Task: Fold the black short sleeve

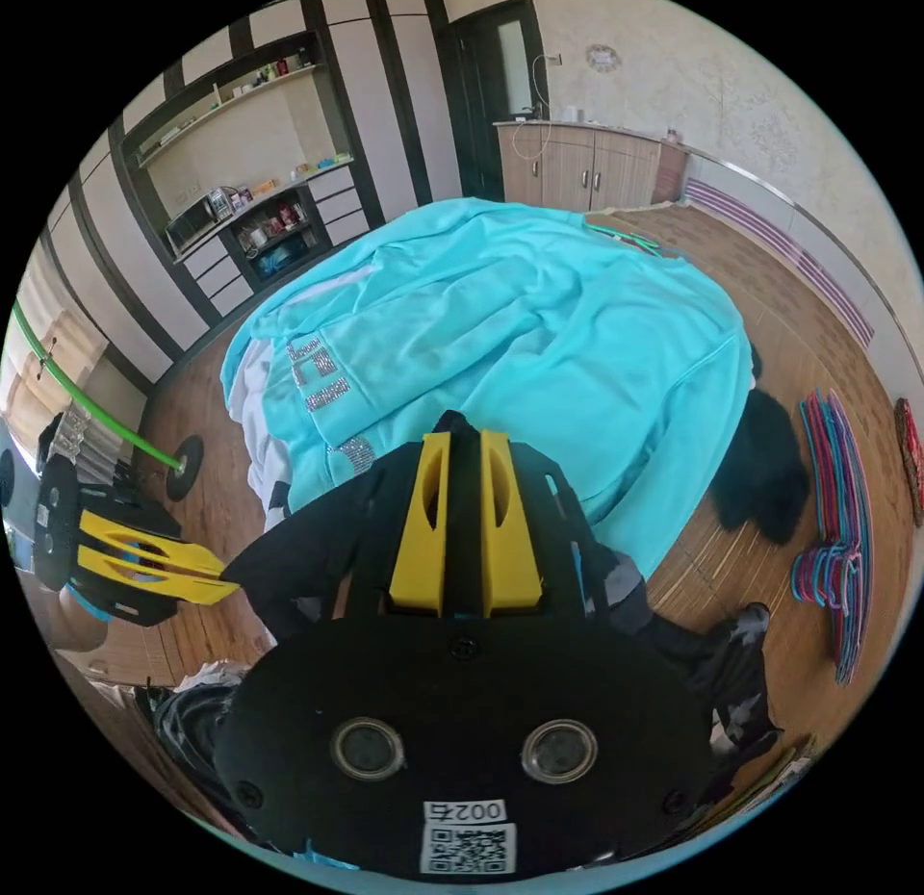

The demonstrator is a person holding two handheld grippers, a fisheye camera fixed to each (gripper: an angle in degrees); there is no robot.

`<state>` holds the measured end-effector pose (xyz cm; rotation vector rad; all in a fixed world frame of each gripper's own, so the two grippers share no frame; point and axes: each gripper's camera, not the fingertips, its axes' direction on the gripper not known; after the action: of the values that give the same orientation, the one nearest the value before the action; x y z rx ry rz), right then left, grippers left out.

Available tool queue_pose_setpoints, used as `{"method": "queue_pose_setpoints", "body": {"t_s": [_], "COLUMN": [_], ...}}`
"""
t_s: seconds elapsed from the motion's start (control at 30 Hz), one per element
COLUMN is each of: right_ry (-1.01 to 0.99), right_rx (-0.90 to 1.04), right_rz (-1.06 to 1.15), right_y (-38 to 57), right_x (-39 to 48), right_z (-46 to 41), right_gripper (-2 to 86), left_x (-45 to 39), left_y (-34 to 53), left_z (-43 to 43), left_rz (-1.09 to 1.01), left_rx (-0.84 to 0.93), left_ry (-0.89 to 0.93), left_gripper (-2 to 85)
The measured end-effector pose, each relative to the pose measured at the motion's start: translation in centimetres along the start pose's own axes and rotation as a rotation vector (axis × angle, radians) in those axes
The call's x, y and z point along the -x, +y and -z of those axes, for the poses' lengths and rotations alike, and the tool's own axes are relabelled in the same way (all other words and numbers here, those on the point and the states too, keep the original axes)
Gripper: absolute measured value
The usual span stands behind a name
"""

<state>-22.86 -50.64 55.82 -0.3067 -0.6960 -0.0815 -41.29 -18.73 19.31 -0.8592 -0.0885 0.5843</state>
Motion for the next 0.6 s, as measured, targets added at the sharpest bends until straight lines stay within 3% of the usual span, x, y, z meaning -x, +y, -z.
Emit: {"method": "queue_pose_setpoints", "body": {"t_s": [0.2,0.4,0.6], "right_ry": [-0.004,-0.002,-0.059], "right_rx": [-0.229,-0.151,-0.156], "right_rz": [0.030,0.062,0.111], "right_y": [-0.7,-1.7,-1.8], "right_x": [0.7,1.0,1.0], "right_z": [3.6,1.2,1.4], "right_gripper": [0.8,1.3,7.3], "left_x": [0.8,2.1,3.2], "left_y": [0.9,2.3,4.6], "left_z": [1.2,-0.9,-2.8], "left_rz": [0.019,0.044,0.089], "left_rx": [-0.021,0.023,0.012], "left_ry": [-0.009,0.028,0.096], "left_gripper": [-1.0,-0.8,3.6]}}
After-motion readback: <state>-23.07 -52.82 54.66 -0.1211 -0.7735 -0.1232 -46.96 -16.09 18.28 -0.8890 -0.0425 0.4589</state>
